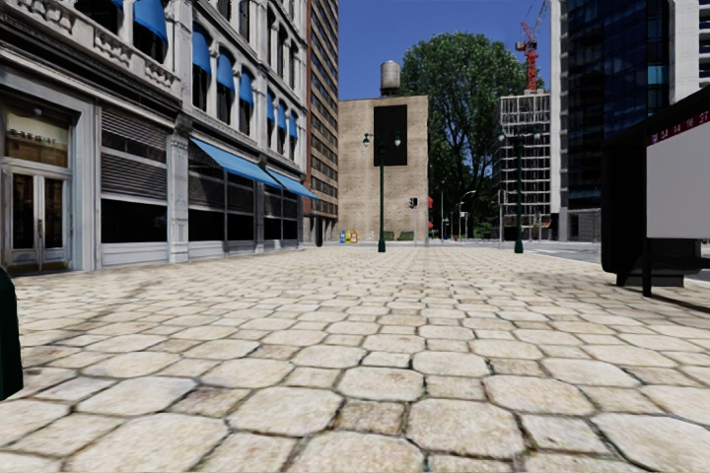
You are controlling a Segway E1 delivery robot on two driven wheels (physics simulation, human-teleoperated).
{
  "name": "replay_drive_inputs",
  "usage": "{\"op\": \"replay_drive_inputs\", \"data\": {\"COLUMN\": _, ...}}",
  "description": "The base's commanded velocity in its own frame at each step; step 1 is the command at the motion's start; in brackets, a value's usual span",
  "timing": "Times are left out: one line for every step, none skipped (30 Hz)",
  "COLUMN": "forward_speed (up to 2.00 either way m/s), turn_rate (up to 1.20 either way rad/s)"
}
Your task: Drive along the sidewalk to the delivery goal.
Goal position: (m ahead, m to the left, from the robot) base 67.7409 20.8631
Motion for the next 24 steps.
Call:
{"op": "replay_drive_inputs", "data": {"forward_speed": 2.0, "turn_rate": 0.0}}
{"op": "replay_drive_inputs", "data": {"forward_speed": 2.0, "turn_rate": 0.0}}
{"op": "replay_drive_inputs", "data": {"forward_speed": 2.0, "turn_rate": 0.0}}
{"op": "replay_drive_inputs", "data": {"forward_speed": 2.0, "turn_rate": 0.0}}
{"op": "replay_drive_inputs", "data": {"forward_speed": 2.0, "turn_rate": 0.0}}
{"op": "replay_drive_inputs", "data": {"forward_speed": 2.0, "turn_rate": 0.0}}
{"op": "replay_drive_inputs", "data": {"forward_speed": 2.0, "turn_rate": 0.0}}
{"op": "replay_drive_inputs", "data": {"forward_speed": 2.0, "turn_rate": 0.0}}
{"op": "replay_drive_inputs", "data": {"forward_speed": 2.0, "turn_rate": 0.0}}
{"op": "replay_drive_inputs", "data": {"forward_speed": 2.0, "turn_rate": 0.0}}
{"op": "replay_drive_inputs", "data": {"forward_speed": 2.0, "turn_rate": 0.0}}
{"op": "replay_drive_inputs", "data": {"forward_speed": 2.0, "turn_rate": 0.0}}
{"op": "replay_drive_inputs", "data": {"forward_speed": 2.0, "turn_rate": 0.0}}
{"op": "replay_drive_inputs", "data": {"forward_speed": 2.0, "turn_rate": 0.0}}
{"op": "replay_drive_inputs", "data": {"forward_speed": 2.0, "turn_rate": 0.0}}
{"op": "replay_drive_inputs", "data": {"forward_speed": 2.0, "turn_rate": 0.0}}
{"op": "replay_drive_inputs", "data": {"forward_speed": 2.0, "turn_rate": 0.0}}
{"op": "replay_drive_inputs", "data": {"forward_speed": 2.0, "turn_rate": 0.0}}
{"op": "replay_drive_inputs", "data": {"forward_speed": 2.0, "turn_rate": 0.0}}
{"op": "replay_drive_inputs", "data": {"forward_speed": 2.0, "turn_rate": 0.0}}
{"op": "replay_drive_inputs", "data": {"forward_speed": 2.0, "turn_rate": 0.0}}
{"op": "replay_drive_inputs", "data": {"forward_speed": 2.0, "turn_rate": 0.0}}
{"op": "replay_drive_inputs", "data": {"forward_speed": 2.0, "turn_rate": 0.0}}
{"op": "replay_drive_inputs", "data": {"forward_speed": 2.0, "turn_rate": 0.0}}
